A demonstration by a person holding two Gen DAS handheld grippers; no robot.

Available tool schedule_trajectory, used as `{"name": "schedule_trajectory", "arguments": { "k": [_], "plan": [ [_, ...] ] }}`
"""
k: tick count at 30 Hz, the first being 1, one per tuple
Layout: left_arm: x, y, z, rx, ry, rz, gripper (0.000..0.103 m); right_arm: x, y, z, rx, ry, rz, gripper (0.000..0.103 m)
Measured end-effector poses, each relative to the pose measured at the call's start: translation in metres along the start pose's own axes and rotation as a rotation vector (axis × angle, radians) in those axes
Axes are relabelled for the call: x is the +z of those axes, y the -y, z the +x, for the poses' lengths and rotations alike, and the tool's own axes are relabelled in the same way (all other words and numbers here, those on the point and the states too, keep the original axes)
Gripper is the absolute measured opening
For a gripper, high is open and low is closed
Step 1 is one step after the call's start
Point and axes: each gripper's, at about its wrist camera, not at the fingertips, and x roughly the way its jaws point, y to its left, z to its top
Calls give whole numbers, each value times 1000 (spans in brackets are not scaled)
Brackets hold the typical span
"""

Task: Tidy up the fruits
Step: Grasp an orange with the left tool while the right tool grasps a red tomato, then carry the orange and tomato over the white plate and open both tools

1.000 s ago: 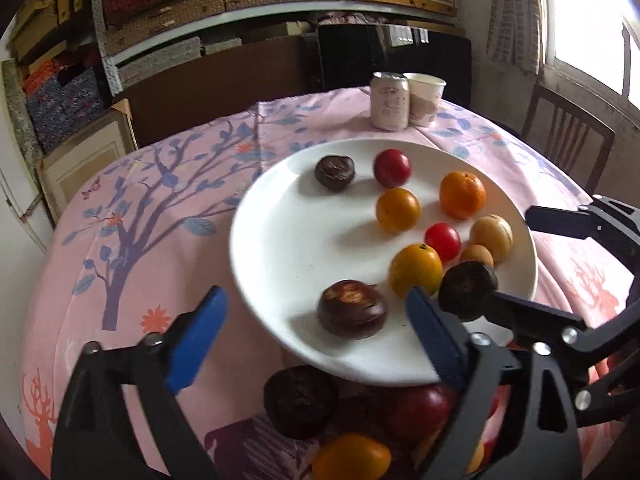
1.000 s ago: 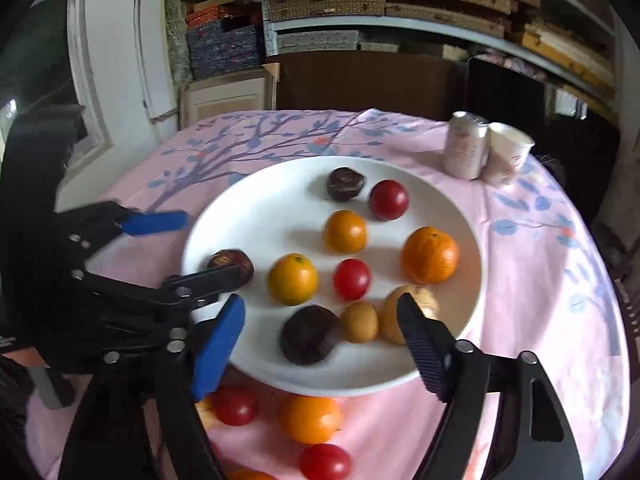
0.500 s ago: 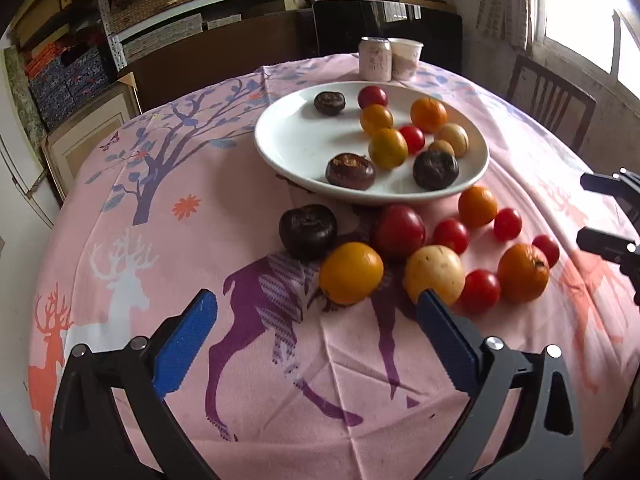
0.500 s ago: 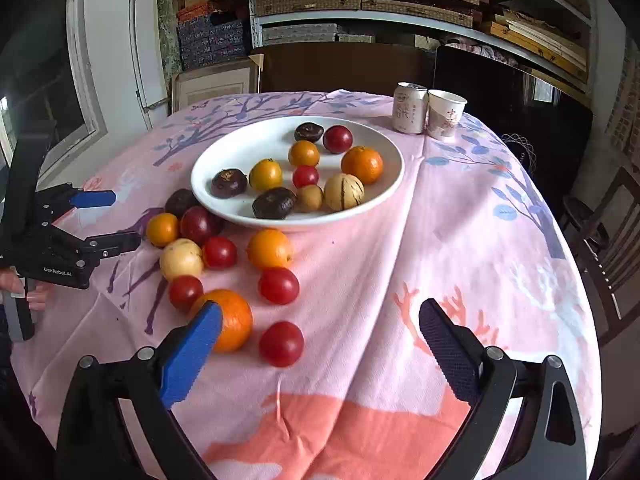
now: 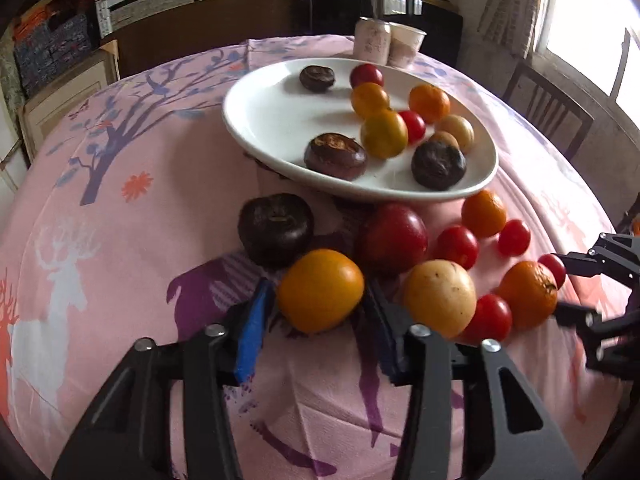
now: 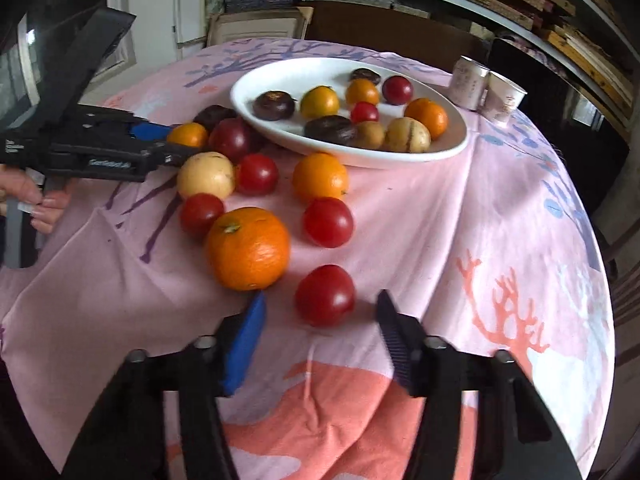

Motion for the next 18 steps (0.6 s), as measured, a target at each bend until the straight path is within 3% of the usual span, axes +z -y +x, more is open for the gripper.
{"name": "schedule_trajectory", "arguments": {
  "k": [2,6,14,18],
  "plan": [
    [-3,4,-3,13,2,25,39,1,-4,1,-30,-4,-12,28],
    [-4,-3,-16,-40,-24,-33,39,1,-1,-4,-34,-10,27,28],
    [34,-15,-53,37,126,-26,39,29,30,-43,-120,137,31,28],
    [71,-23,-40,120,123,-13,39,65,52,-35,-101,210,59,28]
  ]
}}
